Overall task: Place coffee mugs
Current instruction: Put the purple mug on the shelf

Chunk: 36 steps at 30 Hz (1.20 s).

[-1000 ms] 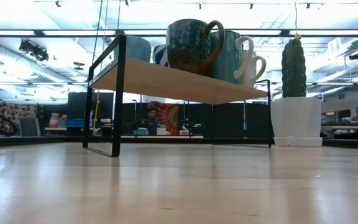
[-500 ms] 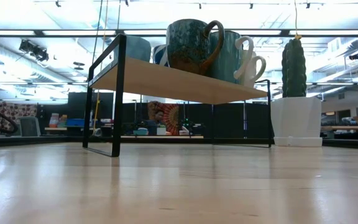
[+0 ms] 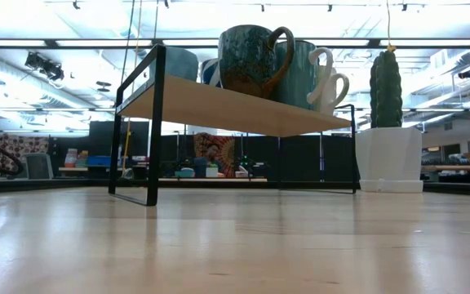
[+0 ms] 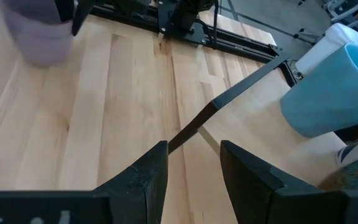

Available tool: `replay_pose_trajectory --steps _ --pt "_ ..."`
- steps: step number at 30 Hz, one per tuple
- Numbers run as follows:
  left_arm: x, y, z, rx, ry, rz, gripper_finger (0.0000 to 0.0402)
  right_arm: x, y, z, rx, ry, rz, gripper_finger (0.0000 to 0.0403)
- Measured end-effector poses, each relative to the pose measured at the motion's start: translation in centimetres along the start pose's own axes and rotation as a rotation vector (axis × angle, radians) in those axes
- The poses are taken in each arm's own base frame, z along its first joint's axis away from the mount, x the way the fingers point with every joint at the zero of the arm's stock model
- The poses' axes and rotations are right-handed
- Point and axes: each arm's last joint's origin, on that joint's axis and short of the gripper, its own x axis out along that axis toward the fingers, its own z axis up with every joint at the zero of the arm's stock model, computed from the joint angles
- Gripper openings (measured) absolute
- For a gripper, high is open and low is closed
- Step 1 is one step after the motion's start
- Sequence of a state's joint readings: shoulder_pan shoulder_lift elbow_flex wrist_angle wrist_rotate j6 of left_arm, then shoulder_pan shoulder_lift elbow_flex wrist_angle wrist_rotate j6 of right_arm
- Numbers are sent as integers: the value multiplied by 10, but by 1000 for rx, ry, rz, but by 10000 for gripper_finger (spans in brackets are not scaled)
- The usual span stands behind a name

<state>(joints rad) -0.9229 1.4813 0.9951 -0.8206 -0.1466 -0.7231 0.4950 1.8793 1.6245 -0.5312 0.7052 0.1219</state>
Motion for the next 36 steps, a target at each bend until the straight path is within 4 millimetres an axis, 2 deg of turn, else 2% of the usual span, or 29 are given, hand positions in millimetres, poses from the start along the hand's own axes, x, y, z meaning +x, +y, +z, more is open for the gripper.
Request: replay_pose_trajectory --steps 2,8,19,28,36 --pt "0 1 2 -2 -7 -2 21 0 0 0 4 0 -1 153" --pt "2 16 14 -41 -32 47 21 0 0 0 55 2 1 153" --pt "0 60 55 -42 -146 109 25 -7 10 -6 148 46 62 153" --pt "8 88 73 -113 -172 132 28 -24 26 -16 242 87 54 153" --pt "18 99 79 -93 -147 146 34 -30 32 -15 261 60 49 153"
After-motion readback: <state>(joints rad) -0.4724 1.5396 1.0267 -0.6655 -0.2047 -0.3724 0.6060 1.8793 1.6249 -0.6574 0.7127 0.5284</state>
